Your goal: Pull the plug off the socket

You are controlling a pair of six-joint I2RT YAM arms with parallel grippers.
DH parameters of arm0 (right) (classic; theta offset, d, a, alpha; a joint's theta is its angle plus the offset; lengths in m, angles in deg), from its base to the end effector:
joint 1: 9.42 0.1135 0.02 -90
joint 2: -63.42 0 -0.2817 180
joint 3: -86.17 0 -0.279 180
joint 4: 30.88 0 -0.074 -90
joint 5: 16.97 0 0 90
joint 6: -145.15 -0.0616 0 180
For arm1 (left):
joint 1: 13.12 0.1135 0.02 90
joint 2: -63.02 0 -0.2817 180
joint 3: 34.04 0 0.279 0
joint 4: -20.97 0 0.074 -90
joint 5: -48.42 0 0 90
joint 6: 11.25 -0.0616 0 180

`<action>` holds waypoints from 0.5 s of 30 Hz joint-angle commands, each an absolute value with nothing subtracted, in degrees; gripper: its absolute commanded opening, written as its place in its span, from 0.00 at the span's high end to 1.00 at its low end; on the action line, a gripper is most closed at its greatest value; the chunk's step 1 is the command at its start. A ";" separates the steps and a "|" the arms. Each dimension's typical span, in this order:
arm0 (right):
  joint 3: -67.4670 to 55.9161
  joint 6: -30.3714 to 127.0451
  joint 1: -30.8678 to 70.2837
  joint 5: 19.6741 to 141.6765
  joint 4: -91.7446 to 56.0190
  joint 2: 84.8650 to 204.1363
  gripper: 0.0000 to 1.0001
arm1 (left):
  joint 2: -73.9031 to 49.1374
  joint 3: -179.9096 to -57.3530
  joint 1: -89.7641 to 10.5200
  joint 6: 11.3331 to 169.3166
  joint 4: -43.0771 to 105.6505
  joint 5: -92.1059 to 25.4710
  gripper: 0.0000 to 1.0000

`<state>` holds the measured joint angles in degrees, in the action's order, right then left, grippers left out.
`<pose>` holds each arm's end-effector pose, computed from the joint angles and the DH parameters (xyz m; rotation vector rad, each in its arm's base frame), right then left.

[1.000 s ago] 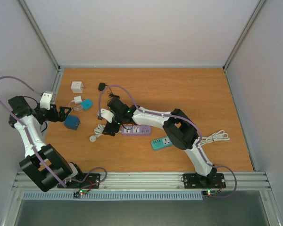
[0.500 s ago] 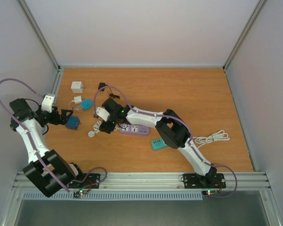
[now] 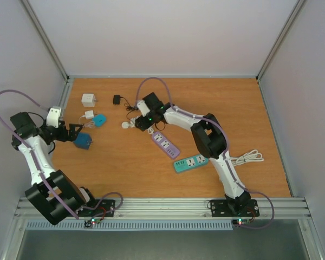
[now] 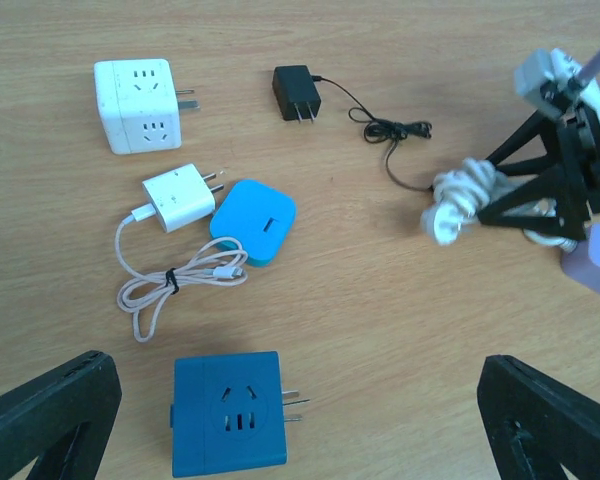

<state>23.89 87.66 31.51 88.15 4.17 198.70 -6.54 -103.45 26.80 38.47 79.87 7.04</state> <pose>0.4180 0.3837 0.1215 -1.5740 1.9236 0.3903 0.2288 0.1312 0.2783 0.2795 2.1791 -0.3645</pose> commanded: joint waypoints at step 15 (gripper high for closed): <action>18.67 78.24 15.08 89.43 7.74 194.64 0.19 | -7.54 -104.94 26.98 38.94 77.77 8.70 0.00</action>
